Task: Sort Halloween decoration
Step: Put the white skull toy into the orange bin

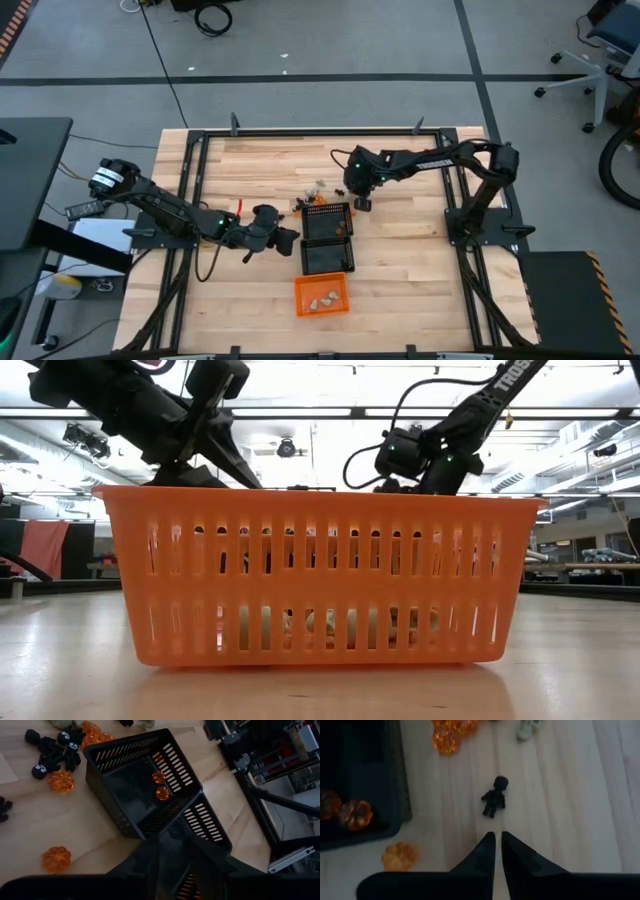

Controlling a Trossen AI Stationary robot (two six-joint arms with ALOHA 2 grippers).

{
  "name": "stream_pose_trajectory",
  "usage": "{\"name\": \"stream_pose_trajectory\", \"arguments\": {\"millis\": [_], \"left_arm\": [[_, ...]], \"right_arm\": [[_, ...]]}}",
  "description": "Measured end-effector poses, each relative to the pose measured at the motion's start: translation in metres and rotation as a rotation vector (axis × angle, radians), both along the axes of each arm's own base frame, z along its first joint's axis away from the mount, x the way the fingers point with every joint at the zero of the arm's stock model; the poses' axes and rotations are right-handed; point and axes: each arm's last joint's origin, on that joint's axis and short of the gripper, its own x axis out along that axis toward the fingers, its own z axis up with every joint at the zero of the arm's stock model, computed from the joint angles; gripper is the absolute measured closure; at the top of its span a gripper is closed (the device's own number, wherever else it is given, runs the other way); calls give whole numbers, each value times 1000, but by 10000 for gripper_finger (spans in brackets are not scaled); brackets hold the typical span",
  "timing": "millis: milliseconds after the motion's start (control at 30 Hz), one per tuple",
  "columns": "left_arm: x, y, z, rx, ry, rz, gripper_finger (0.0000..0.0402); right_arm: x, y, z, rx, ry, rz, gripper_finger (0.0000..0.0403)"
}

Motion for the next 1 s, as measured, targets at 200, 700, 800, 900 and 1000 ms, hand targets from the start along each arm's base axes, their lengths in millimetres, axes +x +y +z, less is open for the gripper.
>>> {"name": "stream_pose_trajectory", "arguments": {"millis": [200,700,800,900,1000], "left_arm": [[-1,0,-1,5,13,0,292],[1,7,-1,24,21,14,292],[1,5,-1,22,18,6,292],[0,1,-1,6,13,-2,292],[-2,-4,-1,2,12,-16,292]], "right_arm": [[-8,4,19,23,-25,-1,393],[3,-1,-10,77,-13,91,202],[3,0,-22,44,43,120,182],[4,-1,-26,33,69,121,183],[4,-1,-27,34,75,121,198]]}}
